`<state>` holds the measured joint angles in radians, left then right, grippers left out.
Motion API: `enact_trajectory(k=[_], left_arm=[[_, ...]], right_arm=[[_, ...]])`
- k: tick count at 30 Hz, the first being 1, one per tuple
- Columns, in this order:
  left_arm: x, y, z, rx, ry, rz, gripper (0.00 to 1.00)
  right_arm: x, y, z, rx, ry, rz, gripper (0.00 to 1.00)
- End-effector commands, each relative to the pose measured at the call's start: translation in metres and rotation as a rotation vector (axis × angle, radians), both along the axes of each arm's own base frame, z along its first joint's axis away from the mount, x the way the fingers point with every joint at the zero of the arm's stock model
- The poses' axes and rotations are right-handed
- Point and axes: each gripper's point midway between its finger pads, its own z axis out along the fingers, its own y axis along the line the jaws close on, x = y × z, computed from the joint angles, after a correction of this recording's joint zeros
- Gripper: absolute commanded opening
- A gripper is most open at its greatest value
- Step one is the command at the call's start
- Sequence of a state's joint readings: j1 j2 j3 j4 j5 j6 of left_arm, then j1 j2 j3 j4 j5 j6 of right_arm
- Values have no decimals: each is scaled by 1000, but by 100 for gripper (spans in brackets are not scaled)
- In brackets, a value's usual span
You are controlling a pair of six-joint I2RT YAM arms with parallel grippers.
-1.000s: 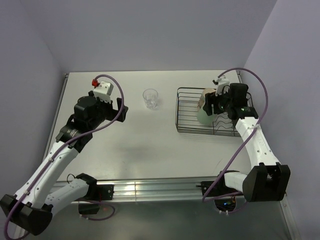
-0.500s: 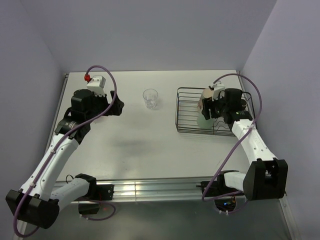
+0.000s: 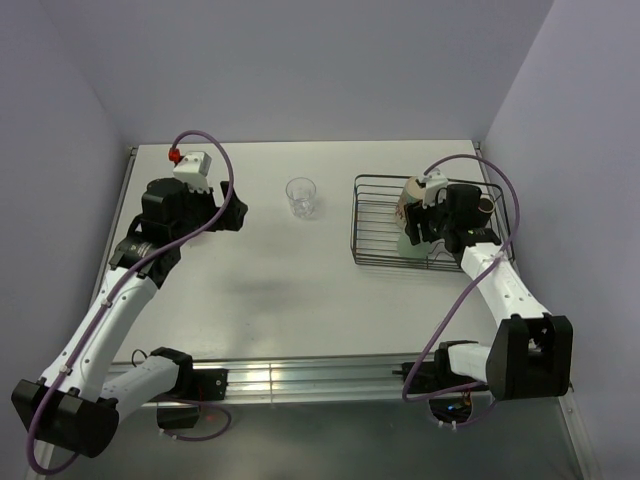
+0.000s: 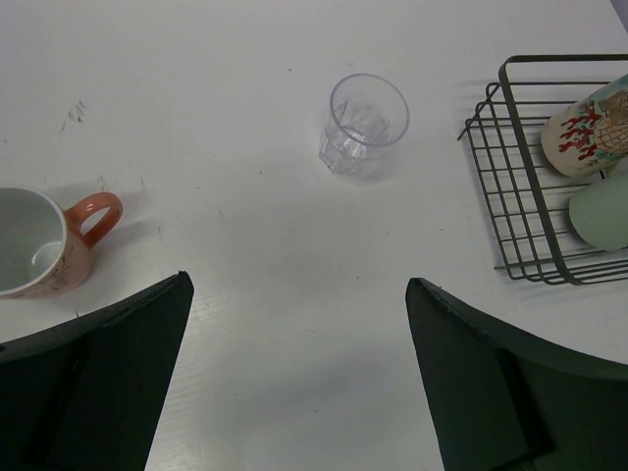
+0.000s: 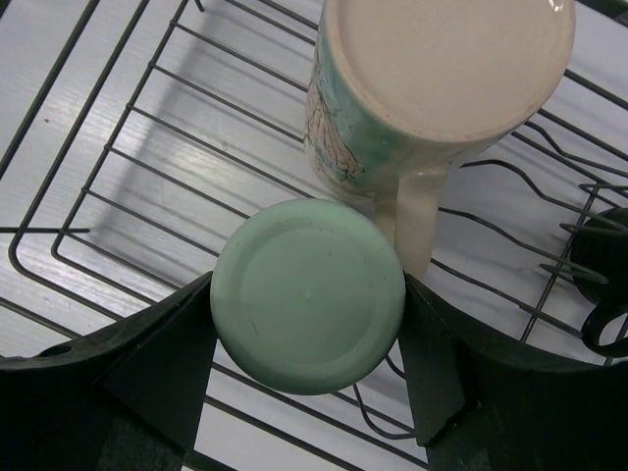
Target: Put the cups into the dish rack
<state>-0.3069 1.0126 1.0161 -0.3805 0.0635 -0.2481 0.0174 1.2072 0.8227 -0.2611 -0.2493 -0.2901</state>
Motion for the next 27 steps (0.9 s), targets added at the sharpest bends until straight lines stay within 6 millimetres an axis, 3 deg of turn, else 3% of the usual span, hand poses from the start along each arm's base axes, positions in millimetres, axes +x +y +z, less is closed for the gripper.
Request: enact_trajectory(k=[1, 9, 16, 27], left_arm=[[7, 2, 27, -1, -76, 4, 99], [10, 4, 18, 17, -51, 18, 99], [12, 7, 18, 28, -54, 23, 99], [14, 12, 15, 42, -52, 37, 99]], right_arm=[[9, -3, 9, -29, -69, -1, 2], [6, -6, 4, -43, -58, -11, 16], [0, -9, 5, -61, -53, -17, 48], [-6, -12, 13, -74, -44, -25, 79]])
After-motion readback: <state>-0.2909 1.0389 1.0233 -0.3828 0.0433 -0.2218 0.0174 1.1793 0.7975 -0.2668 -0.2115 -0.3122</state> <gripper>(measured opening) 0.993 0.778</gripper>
